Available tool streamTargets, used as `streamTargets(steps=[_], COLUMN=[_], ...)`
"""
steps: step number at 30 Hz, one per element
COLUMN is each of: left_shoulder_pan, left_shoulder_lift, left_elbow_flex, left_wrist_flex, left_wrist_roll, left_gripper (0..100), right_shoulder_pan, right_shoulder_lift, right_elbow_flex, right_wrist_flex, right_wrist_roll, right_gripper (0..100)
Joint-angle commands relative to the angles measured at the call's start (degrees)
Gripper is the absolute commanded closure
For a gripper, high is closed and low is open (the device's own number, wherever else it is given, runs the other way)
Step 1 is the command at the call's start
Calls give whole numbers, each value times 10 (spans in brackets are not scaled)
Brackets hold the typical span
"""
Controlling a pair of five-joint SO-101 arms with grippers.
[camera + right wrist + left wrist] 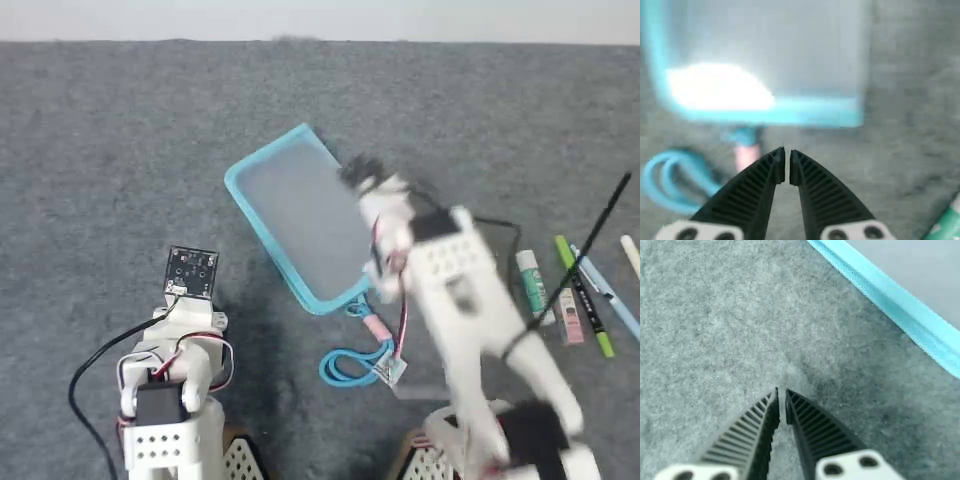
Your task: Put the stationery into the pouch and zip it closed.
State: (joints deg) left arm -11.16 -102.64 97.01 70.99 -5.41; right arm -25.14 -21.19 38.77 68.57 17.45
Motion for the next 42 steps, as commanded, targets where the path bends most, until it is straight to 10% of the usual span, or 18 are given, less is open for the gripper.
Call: streamTargets(steps=[1,8,42], left_shoulder_pan=[-4,-4,-4], left_shoulder_lift=[3,3,3], left_elbow_flex=[-3,-3,-3], left_wrist_flex=[3,3,-40], left_wrist_roll=[-7,-7,-88], left_gripper=[981,981,981], right_shoulder_pan=[-79,-171,-36], right_shoulder_lift=[-114,-166,148], right_elbow_flex=[65,144,70], right_wrist_flex=[-2,-13,-170], right_wrist_roll=[27,-14,-37], right_gripper=[948,868,987])
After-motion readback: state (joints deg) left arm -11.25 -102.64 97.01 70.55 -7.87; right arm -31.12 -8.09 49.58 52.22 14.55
